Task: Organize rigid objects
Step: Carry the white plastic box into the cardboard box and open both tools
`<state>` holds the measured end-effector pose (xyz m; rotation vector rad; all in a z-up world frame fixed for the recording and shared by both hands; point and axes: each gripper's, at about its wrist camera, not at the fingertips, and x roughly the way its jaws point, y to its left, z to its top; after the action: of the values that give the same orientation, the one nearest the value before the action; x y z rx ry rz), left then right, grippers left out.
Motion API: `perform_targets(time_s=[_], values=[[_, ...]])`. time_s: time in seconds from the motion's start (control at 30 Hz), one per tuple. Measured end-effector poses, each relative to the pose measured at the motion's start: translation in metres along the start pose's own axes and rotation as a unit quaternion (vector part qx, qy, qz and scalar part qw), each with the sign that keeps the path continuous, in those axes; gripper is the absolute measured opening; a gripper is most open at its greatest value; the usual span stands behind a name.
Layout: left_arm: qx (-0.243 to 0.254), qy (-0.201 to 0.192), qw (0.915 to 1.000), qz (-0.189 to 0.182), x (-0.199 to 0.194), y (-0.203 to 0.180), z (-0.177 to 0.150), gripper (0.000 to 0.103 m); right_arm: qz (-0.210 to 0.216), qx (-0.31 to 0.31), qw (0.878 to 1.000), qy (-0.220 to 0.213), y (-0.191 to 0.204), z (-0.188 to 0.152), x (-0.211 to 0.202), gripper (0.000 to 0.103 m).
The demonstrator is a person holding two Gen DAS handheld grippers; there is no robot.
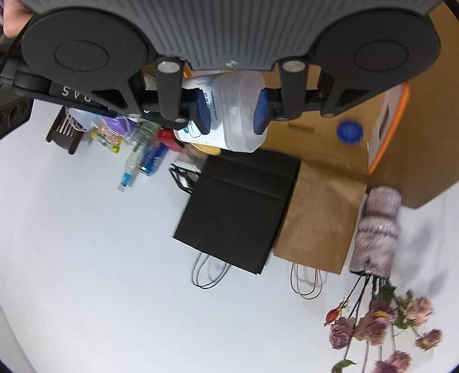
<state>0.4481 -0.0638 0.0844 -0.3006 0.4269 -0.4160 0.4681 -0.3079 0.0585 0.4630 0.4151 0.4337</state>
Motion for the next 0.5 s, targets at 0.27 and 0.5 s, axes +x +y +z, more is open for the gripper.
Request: perform_targets(time_s=[0.27, 0.5], values=[[-0.022, 0.089, 0.9949, 0.042, 0.120, 0.080, 0.045, 0.032, -0.025, 0.068, 0.994, 0.086, -0.044, 0.035, 0.154, 0.025], [-0.042, 0.166, 0.9822, 0.076, 0.195, 0.130, 0.029, 0.032, -0.081, 0.072, 0.982, 0.154, -0.067, 0.013, 0.236, 0.026]])
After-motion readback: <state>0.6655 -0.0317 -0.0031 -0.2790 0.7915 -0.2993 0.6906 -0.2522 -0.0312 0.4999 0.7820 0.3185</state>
